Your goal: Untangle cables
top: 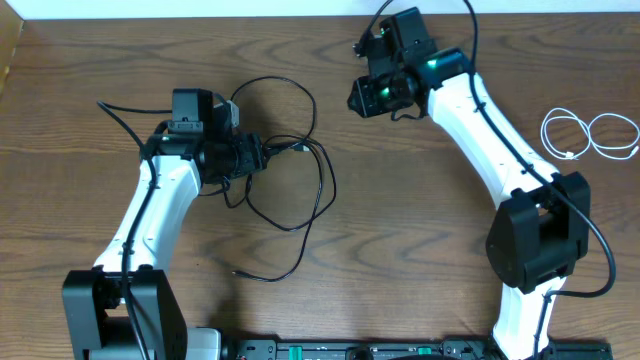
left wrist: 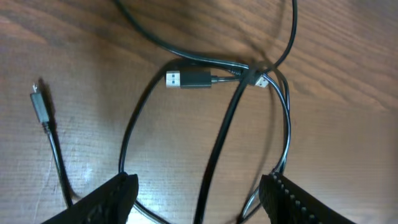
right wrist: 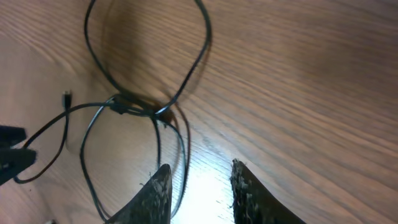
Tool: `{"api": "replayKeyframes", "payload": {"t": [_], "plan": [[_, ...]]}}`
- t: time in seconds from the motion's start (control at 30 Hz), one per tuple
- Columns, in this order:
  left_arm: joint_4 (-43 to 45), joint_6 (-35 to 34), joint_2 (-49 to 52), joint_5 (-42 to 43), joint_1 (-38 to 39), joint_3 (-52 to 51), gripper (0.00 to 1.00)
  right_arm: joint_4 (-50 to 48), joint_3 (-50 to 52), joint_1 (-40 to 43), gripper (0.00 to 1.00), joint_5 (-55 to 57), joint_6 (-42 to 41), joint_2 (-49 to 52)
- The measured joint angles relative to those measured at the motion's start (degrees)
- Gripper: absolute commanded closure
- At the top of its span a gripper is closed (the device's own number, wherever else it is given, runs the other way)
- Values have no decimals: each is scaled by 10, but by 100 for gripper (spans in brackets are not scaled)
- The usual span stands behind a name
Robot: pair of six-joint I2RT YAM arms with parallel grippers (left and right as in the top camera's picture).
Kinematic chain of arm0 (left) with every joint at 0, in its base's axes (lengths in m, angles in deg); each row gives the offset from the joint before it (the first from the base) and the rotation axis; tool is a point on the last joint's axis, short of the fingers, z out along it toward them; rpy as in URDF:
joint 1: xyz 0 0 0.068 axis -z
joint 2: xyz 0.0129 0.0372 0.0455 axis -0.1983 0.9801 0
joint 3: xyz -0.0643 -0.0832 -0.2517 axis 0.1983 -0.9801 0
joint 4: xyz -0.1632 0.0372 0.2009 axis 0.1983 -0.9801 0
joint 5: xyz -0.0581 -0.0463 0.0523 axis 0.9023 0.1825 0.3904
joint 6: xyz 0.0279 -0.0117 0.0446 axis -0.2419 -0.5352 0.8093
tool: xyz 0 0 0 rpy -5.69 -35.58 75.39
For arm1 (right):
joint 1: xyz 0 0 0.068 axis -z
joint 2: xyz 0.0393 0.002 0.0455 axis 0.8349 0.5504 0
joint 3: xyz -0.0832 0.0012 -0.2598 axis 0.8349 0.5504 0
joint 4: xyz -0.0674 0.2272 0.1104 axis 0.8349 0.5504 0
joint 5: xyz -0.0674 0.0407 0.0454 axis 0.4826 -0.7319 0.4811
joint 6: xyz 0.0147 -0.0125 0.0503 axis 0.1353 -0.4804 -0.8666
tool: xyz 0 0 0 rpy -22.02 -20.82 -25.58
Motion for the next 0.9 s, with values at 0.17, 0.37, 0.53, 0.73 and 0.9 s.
{"api": "replayKeyframes", "payload": {"t": [0.17,0.37,0.53,0.73,0.9], "plan": [[44,-15,4,0,0,-36,45,0,0,-17,70,0,0,0],[75,-27,19,-2,0,-60,92,0,0,-31,66,5,0,0],[90,-28,19,-1,-1,-60,93,0,0,-39,58,10,-5,0],[95,-28,-42,-2,-20,-51,93,-1,0,-49,41,12,-6,0],[128,-28,-162,-2,-32,-43,93,-1,0,-53,32,12,-7,0]]}}
